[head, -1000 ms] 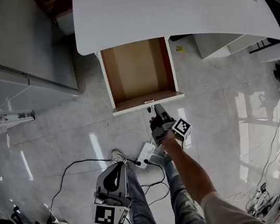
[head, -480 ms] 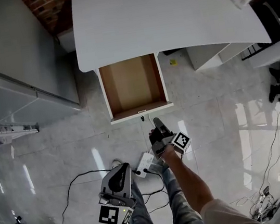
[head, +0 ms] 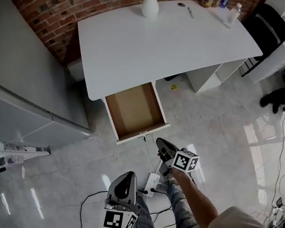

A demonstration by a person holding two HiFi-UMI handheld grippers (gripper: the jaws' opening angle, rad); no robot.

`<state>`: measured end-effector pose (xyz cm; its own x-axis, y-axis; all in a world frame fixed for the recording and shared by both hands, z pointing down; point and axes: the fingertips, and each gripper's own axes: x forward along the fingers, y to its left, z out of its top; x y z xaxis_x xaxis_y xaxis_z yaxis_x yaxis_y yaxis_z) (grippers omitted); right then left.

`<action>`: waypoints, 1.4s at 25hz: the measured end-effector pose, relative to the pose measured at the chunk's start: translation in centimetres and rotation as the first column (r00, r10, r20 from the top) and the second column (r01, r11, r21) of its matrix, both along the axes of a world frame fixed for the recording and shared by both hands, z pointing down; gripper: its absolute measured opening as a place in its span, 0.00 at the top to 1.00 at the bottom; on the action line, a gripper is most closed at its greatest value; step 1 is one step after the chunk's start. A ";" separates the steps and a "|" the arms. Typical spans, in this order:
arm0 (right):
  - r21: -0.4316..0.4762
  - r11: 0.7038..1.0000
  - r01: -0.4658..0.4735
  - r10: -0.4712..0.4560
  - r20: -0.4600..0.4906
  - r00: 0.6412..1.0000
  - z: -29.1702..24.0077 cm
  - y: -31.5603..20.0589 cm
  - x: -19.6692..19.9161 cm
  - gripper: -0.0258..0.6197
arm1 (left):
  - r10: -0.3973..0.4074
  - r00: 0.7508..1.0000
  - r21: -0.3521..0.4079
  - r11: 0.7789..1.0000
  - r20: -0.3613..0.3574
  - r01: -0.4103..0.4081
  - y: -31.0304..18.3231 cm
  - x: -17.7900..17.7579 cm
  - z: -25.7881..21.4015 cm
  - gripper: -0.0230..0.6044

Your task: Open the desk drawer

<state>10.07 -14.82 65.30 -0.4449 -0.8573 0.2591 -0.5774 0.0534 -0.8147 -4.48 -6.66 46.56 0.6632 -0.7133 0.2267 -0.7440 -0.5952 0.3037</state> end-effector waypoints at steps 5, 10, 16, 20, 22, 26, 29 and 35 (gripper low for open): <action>0.152 0.968 0.201 -0.115 -0.442 0.889 -9.2 1.4 -1.5 0.93 | 0.010 1.000 0.017 1.000 -0.011 -0.009 0.4 1.3 -3.4 0.94; 0.281 0.895 0.346 -0.075 -0.669 0.739 -19.0 1.7 -2.9 0.93 | 0.041 0.999 0.122 0.992 0.014 -0.042 -1.5 2.7 -8.8 0.94; 0.363 0.823 0.437 0.007 -0.776 0.631 -29.7 3.2 -3.4 0.93 | 0.030 0.999 0.247 0.968 0.029 -0.036 -3.2 3.1 -16.4 0.94; 0.414 0.793 0.447 0.058 -0.781 0.622 -34.9 2.6 -3.5 0.93 | 0.015 0.999 0.318 0.948 0.032 -0.024 -4.7 3.1 -20.4 0.94; 0.431 0.784 0.446 0.074 -0.779 0.623 -36.4 2.5 -3.3 0.93 | 0.007 0.999 0.339 0.940 0.032 -0.018 -4.9 3.2 -21.6 0.94; 0.453 0.775 0.442 0.098 -0.776 0.623 -38.3 2.4 -3.0 0.93 | 0.009 0.999 0.353 0.935 0.037 -0.022 -4.9 3.7 -22.8 0.94; 0.464 0.775 0.430 0.113 -0.770 0.628 -39.4 1.8 -2.7 0.93 | 0.021 0.999 0.357 0.933 0.046 -0.036 -5.3 4.1 -23.4 0.94; 0.459 0.774 0.436 0.112 -0.777 0.619 -39.9 1.0 -3.2 0.93 | 0.016 0.999 0.342 0.939 0.051 -0.032 -6.2 3.7 -23.1 0.94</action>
